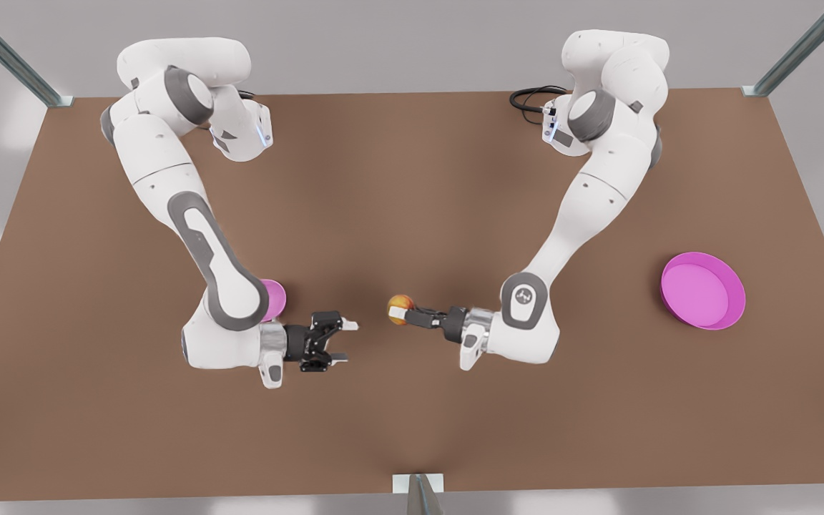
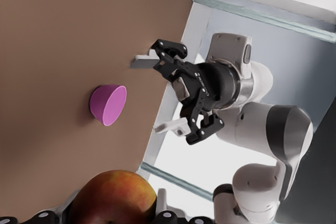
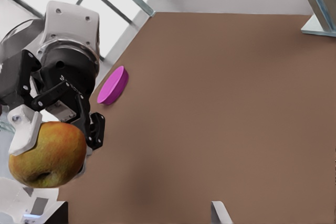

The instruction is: Use the left arm to pick up the apple from the plate, transfer it to the gripper of the right arm, and then use the right arm to place it into the bowl

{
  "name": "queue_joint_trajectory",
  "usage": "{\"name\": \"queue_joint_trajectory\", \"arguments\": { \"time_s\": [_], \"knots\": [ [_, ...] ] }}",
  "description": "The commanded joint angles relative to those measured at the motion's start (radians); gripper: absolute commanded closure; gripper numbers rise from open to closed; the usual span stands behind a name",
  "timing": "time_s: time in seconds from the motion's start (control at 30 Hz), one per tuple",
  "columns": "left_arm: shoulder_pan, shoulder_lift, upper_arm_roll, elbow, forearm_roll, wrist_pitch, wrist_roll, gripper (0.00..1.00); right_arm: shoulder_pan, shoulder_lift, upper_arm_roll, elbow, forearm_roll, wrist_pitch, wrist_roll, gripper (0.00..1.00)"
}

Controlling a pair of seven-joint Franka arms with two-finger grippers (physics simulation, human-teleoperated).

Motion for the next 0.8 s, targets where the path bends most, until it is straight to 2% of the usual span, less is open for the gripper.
{"name": "queue_joint_trajectory", "arguments": {
  "time_s": [0.0, 0.1, 0.43, 0.77],
  "knots": [
    [0.001, 0.004, 0.002, 0.014, -0.002, 0.029, -0.102, 0.28, -0.023, -0.006, 0.030, -0.020, 0.055, 0.072, -0.926, 0.00],
    [0.001, 0.005, 0.002, 0.014, -0.004, 0.032, -0.102, 0.28, -0.044, -0.006, 0.081, -0.051, 0.097, 0.104, -1.058, 0.00],
    [-0.008, 0.013, -0.002, 0.014, -0.004, 0.087, -0.122, 0.28, -0.062, -0.005, 0.168, -0.132, 0.207, 0.130, -1.126, 0.00],
    [-0.024, 0.021, -0.003, 0.022, -0.045, 0.146, -0.120, 0.28, -0.038, 0.006, 0.170, -0.132, 0.282, 0.153, -1.155, 0.00]
  ]
}}
